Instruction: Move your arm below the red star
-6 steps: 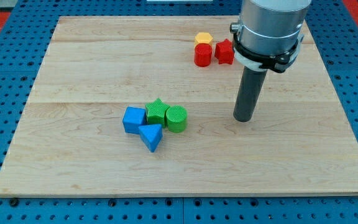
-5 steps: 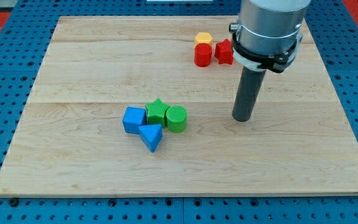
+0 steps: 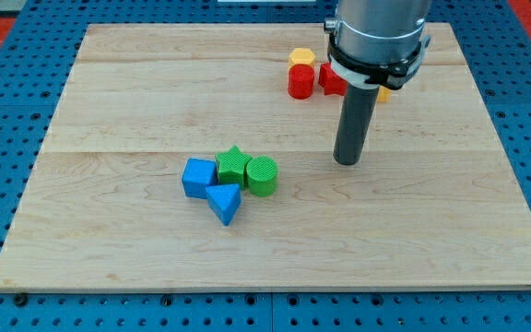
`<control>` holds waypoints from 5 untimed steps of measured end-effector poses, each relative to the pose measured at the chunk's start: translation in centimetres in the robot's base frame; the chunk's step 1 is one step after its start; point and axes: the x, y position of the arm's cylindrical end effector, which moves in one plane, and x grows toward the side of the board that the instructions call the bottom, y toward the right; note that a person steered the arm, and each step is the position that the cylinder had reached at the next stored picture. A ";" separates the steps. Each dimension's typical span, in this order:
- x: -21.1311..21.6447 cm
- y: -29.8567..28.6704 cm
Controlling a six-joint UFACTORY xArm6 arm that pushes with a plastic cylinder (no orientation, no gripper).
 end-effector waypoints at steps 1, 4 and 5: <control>-0.2 0.0; -0.7 1.2; -2.1 -0.3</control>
